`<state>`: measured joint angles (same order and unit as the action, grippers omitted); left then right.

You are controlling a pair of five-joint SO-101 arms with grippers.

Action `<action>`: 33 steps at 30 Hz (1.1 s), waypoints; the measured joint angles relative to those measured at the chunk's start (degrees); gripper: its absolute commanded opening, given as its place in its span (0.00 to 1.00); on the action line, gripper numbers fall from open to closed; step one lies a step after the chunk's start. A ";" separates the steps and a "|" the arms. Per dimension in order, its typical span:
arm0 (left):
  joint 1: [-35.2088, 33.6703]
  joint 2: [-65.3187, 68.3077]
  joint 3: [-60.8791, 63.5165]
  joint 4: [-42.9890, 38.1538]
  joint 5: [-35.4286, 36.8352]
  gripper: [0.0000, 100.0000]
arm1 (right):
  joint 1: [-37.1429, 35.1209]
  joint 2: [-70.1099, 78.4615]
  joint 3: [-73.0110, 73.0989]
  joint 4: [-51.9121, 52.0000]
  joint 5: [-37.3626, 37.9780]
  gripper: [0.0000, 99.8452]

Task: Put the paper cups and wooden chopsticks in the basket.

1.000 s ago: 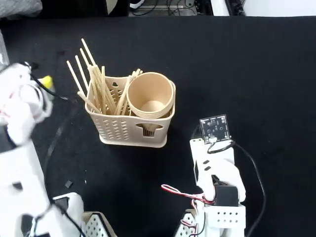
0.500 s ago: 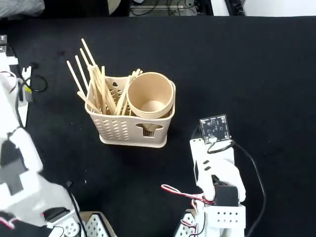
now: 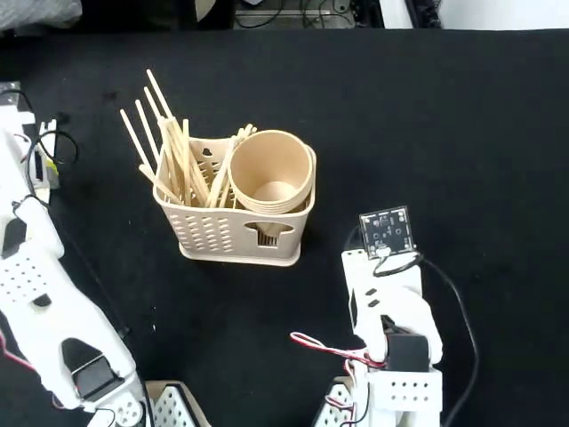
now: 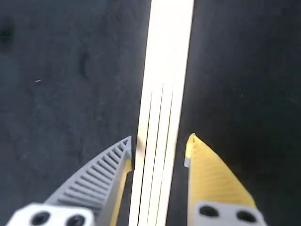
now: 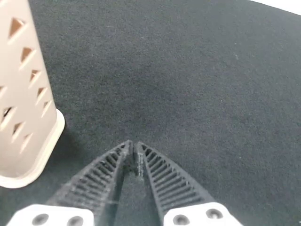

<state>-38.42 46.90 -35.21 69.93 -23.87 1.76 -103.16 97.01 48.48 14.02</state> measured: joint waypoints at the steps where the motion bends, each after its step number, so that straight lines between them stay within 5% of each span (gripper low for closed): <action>1: 0.00 2.29 -1.85 0.00 0.00 0.19 | 0.00 0.00 0.00 0.00 0.00 0.01; 8: 0.00 10.11 -11.34 2.73 -0.18 0.03 | 0.00 0.00 0.00 0.00 0.00 0.01; 27: 2.90 14.42 -32.26 28.13 0.00 0.03 | 0.00 0.00 0.00 0.00 0.00 0.01; 33: 3.78 14.42 -38.15 30.33 0.00 0.03 | 0.00 0.00 0.00 0.00 0.00 0.01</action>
<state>-34.64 61.32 -73.36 100.26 -23.87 1.76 -103.16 97.01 48.48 14.02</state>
